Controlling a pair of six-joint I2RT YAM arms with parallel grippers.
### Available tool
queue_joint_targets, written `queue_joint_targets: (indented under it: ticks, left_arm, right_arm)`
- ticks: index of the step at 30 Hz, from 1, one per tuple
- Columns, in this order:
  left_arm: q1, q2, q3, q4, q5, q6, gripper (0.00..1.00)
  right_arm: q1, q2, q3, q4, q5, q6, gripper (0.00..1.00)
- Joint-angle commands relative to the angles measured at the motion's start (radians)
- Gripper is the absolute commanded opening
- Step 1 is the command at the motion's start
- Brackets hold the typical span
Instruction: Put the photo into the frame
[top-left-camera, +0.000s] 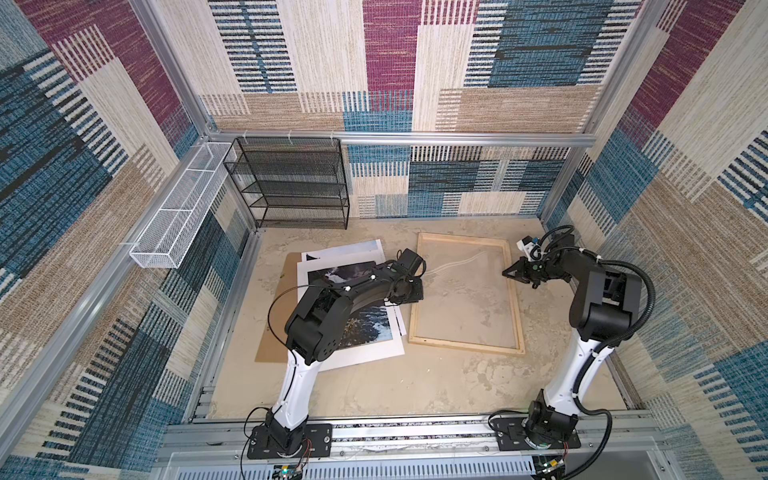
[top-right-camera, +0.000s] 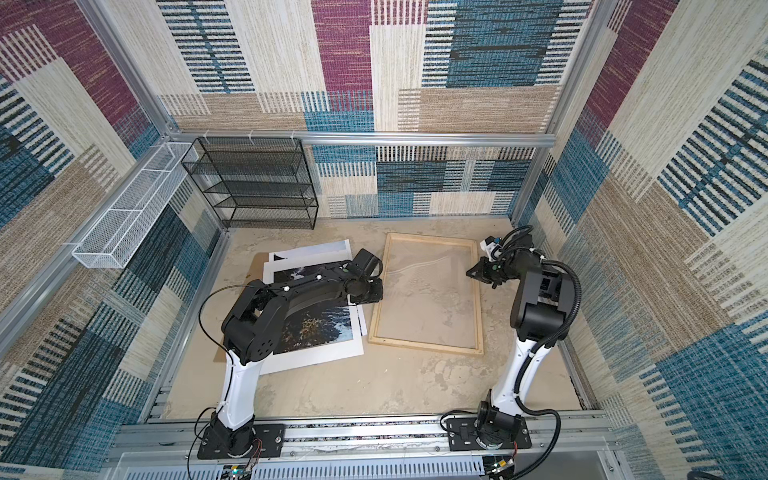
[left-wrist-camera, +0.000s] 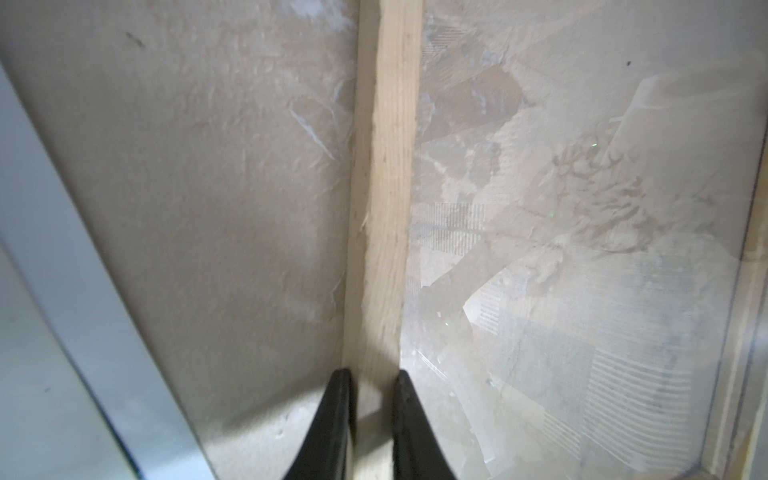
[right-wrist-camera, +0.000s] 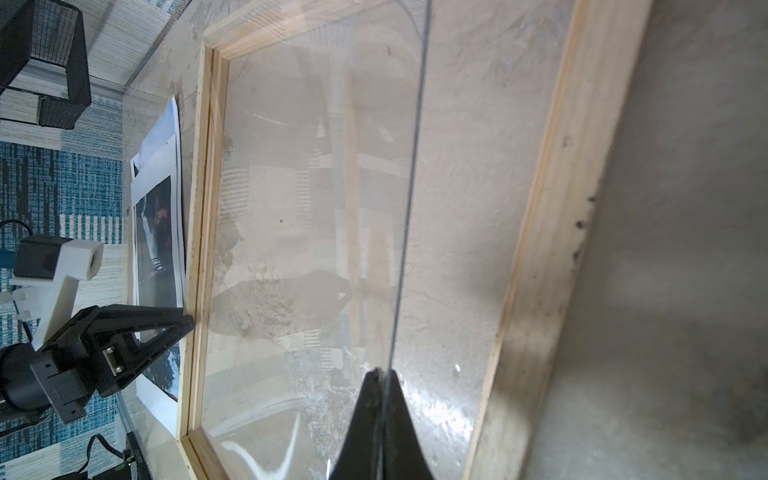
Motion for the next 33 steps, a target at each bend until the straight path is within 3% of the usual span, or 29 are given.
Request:
queue_joint_targets:
  ticks: [1,16,27,33]
  left_arm:
    - [0.003,0.014,-0.004,-0.071,-0.043,-0.099,0.00]
    - [0.003,0.042,0.023,-0.058,0.014,-0.088,0.00]
    - [0.003,0.033,0.020,-0.066,0.003,-0.081,0.00]
    - [0.003,0.026,0.023,-0.073,-0.010,-0.076,0.23]
  right_arm:
    - [0.012,0.000,-0.011,-0.074,0.002,-0.023,0.00]
    - [0.026,0.056,0.017,-0.089,0.029,-0.019,0.00]
    - [0.028,0.057,0.030,-0.079,0.064,0.002,0.20]
    - [0.030,0.057,0.031,-0.078,0.066,-0.001,0.21]
